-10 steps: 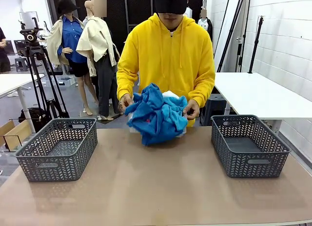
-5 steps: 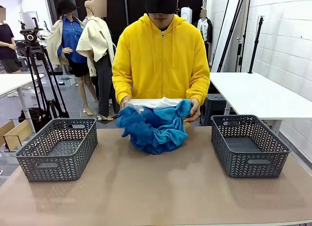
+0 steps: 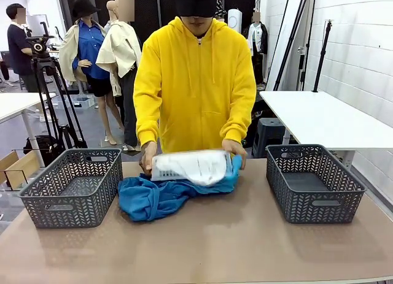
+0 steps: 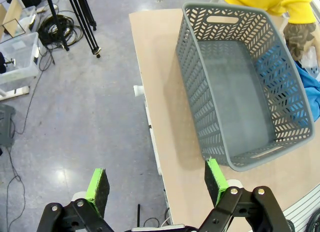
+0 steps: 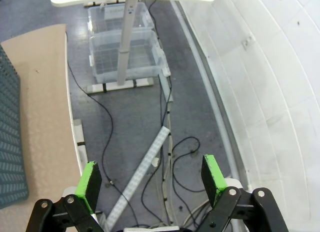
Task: Sort the tops and bottoms.
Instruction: Lift clothes from the center of the table with your left hand.
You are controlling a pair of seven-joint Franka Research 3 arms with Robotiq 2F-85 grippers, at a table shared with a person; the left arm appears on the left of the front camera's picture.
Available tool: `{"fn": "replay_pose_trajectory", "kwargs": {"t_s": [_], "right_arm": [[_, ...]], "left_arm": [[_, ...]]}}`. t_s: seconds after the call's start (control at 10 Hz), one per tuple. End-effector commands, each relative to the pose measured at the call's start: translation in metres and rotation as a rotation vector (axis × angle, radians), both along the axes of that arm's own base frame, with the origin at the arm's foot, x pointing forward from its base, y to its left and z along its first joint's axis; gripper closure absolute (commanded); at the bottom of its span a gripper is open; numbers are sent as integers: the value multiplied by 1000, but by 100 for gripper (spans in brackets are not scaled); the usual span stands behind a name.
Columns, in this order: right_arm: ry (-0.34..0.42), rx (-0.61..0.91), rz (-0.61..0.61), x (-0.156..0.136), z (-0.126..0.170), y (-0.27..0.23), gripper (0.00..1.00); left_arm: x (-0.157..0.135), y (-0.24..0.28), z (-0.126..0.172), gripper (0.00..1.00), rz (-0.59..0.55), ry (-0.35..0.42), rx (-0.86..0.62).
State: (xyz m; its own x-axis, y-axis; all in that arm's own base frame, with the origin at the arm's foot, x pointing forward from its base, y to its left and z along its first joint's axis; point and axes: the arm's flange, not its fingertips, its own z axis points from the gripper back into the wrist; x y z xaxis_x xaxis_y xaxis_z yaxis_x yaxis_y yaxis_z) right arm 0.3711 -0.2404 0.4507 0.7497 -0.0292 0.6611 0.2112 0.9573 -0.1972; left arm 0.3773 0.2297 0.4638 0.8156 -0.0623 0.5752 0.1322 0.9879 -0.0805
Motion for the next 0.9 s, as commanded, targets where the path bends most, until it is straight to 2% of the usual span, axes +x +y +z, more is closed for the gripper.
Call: {"fn": "replay_pose_trajectory", "kwargs": {"t_s": [0.0,0.8], "right_arm": [[1,2,0,-1,0,-2,0],[1,2,0,-1,0,-2,0]], "left_arm": [[0,3,-1,0,-3,-6,-7],[0,3,-1,0,-3,-6,-7]]}}
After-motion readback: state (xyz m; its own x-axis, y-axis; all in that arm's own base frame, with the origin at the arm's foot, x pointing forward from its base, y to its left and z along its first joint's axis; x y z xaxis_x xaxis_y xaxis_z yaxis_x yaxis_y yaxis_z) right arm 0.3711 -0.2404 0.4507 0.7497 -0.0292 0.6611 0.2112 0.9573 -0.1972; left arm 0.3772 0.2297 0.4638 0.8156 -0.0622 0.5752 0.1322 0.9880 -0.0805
